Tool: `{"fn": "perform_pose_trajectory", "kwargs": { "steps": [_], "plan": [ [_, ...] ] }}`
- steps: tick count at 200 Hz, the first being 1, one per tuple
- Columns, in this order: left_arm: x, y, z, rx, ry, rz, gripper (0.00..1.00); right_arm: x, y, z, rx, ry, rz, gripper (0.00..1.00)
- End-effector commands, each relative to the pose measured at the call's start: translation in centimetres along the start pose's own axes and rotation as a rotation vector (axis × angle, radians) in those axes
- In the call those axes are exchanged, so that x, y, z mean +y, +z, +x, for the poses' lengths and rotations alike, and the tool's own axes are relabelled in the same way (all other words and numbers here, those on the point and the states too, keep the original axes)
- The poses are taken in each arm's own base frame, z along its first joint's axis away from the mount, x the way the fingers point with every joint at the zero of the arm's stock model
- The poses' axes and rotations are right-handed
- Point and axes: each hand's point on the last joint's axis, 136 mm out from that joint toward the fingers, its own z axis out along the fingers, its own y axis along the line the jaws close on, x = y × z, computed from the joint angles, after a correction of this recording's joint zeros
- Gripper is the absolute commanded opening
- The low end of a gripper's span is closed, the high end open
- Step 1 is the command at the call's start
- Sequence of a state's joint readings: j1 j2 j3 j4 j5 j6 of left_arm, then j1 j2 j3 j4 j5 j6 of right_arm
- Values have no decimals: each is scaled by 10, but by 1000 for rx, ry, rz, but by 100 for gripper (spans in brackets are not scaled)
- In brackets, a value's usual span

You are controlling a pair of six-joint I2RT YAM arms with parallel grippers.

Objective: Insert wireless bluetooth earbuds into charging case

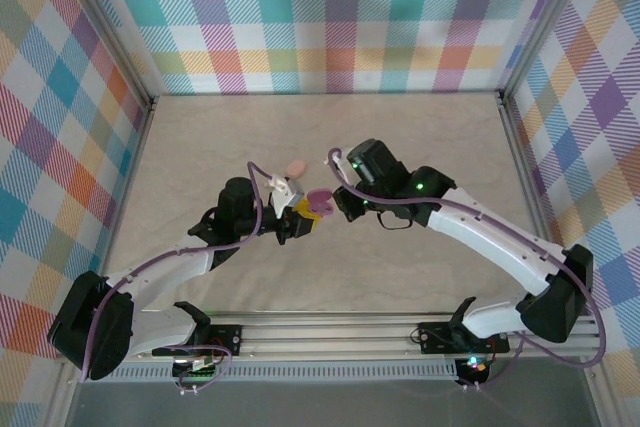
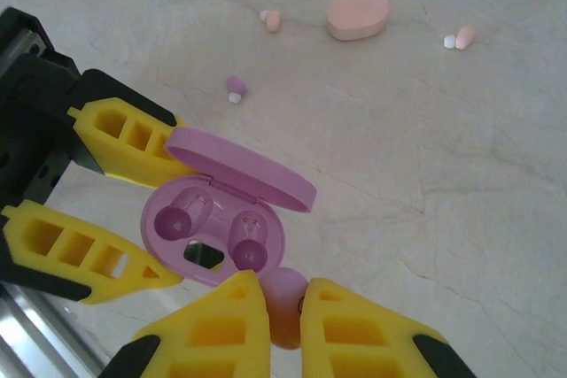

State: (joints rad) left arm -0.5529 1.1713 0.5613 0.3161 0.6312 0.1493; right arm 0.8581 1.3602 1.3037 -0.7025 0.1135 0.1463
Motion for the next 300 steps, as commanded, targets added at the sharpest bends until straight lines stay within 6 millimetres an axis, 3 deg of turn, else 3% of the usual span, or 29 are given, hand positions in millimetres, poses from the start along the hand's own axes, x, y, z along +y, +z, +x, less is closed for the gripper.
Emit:
{"fn": "perform_pose_trajectory", "kwargs": {
  "steps": [1, 93, 185, 300],
  "plan": [
    [-6, -4, -22, -50, 32, 20, 4, 1, 1, -13, -40, -73, 23, 5],
    [-8, -1, -23, -53, 30, 28, 4, 14, 20, 3, 15, -130, -30, 6],
    [-11, -3, -26, -61, 29, 34, 4, 11, 38, 19, 82, -164, -8, 7],
    [-12, -3, -28, -62, 36, 35, 4, 14, 47, 17, 95, -159, -18, 7]
  ]
}}
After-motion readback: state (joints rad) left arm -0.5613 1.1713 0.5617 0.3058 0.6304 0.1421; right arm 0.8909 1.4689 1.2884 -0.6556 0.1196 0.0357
